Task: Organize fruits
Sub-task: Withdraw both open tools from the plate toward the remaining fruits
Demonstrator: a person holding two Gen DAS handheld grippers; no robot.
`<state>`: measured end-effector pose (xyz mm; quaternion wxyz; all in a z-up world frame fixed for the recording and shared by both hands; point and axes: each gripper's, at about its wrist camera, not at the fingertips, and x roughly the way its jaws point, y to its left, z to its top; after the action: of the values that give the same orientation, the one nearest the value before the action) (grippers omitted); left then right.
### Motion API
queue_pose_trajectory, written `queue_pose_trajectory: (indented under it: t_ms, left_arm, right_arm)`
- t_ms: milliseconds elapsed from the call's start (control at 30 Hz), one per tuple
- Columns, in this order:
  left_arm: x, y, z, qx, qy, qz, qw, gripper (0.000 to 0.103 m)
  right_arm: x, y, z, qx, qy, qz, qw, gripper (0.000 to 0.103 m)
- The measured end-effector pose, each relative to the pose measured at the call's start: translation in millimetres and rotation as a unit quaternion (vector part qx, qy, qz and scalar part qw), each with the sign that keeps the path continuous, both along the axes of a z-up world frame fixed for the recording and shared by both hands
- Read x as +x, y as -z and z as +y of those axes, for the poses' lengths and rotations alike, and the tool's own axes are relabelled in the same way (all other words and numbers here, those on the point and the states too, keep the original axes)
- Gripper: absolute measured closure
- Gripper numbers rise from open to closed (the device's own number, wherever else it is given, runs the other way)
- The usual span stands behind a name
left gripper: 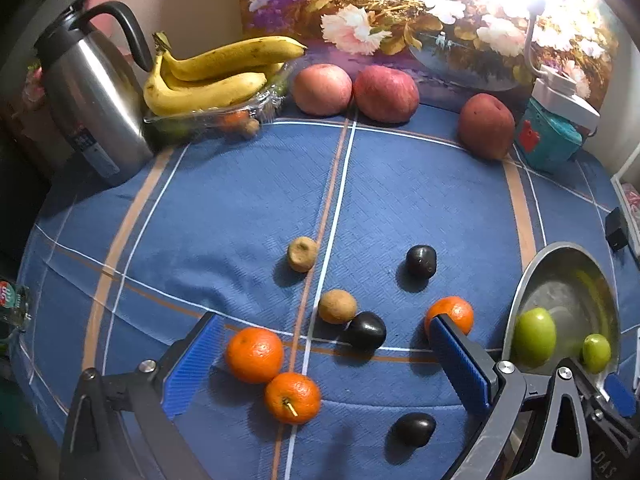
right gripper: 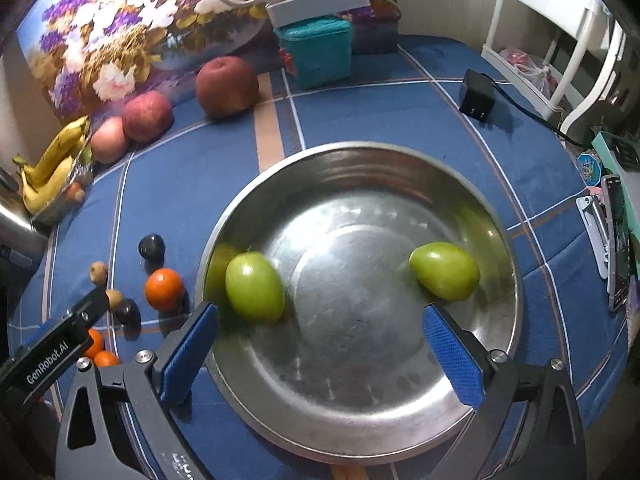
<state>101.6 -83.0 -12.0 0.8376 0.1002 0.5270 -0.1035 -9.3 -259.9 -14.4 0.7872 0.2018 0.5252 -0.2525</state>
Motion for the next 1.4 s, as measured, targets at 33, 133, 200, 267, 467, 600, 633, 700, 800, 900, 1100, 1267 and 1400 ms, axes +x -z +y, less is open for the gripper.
queue_pose_trajectory:
  t_ms: [33,133,200,267,467,600,633,700,800,900,1100,1267,1400]
  left_arm:
    - [-1,0,0,0.006,0.000,-0.001,1.0000,0.000]
    - [-8,0,1,0.040,0.000,-0.021,0.9990,0.000]
    - [-12,-1,0,0.062,0.002,-0.038,0.9973,0.000]
    - [-16,-3,1,0.066,0.007,-0.044,0.9968,0.000]
    - [-20,-4,11,0.035,0.005,-0.026,0.9990,0.000]
    - [-23,-4,27,-0.021,0.000,-0.025,0.9995,0.000]
    - [-24,-5,30,-0.029,-0.003,-0.026,0.9992,0.000]
    - [-25,-5,36,-0.036,-0.007,-0.029,0.9989,0.000]
    - [-26,-5,43,-0.037,-0.012,-0.034,0.9987,0.000]
    - [-28,-5,48,-0.039,-0.014,-0.040,0.9984,0.000]
    - [-22,-3,56,-0.054,-0.013,-0.020,0.9982,0.000]
    - [-17,-4,60,-0.069,-0.006,-0.012,0.9975,0.000]
    - [-15,-7,63,-0.080,-0.002,-0.015,0.9967,0.000]
  right_arm:
    - [-1,-1,2,-0.004,0.002,-0.002,1.000,0.002]
    - [-6,-5,6,-0.019,0.010,-0.016,1.000,0.002]
    - [-10,-9,7,-0.025,0.011,-0.029,0.999,0.002]
    - [-12,-11,8,-0.027,0.012,-0.038,0.999,0.002]
    - [-15,-12,16,-0.021,0.012,-0.045,0.999,0.002]
    - [-17,-13,24,-0.016,0.009,-0.053,0.998,0.002]
    - [-18,-13,26,-0.016,0.008,-0.054,0.998,0.002]
    - [-18,-12,31,-0.014,0.007,-0.052,0.999,0.002]
    - [-17,-9,38,-0.009,0.003,-0.054,0.998,0.002]
    - [-15,-7,47,-0.003,-0.011,-0.060,0.998,0.002]
    - [-11,-3,58,0.004,-0.023,-0.057,0.998,0.002]
    - [-8,-4,62,0.003,-0.023,-0.052,0.998,0.002]
    - [-6,-4,63,0.018,-0.020,-0.062,0.998,0.002]
